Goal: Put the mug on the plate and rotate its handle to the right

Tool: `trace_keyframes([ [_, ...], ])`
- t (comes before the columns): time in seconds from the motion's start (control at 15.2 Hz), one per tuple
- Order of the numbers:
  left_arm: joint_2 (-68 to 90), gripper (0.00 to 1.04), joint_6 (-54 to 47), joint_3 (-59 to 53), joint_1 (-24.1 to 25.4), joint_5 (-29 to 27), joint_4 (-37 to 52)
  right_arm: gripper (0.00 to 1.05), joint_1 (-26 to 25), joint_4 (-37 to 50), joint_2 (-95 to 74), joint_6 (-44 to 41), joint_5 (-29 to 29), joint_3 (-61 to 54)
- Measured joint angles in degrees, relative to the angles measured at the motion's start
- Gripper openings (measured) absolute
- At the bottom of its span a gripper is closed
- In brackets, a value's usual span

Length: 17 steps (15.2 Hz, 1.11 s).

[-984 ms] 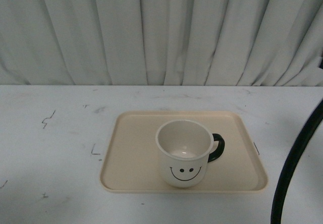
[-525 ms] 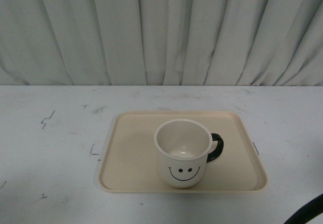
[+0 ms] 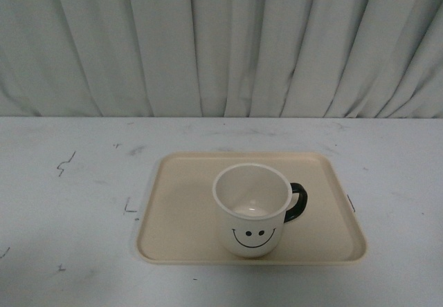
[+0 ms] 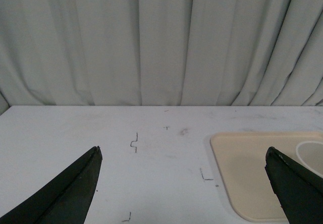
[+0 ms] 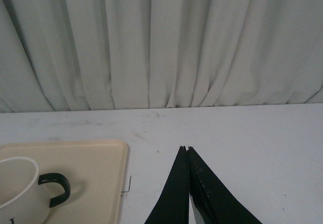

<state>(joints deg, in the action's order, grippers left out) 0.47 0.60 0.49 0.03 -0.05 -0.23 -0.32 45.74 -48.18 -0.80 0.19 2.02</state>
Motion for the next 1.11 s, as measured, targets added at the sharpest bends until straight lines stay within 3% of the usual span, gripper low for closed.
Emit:
trace_keyframes([
  [0.79, 0.00, 0.98, 0.00, 0.00, 0.00, 0.02, 0.00, 0.02, 0.00, -28.65, 31.21, -0.02, 0.00, -1.36],
  [1.11, 0.00, 0.98, 0.00, 0.00, 0.00, 0.02, 0.00, 0.02, 0.00, -34.32, 36.85, 0.00, 0.00, -1.36],
])
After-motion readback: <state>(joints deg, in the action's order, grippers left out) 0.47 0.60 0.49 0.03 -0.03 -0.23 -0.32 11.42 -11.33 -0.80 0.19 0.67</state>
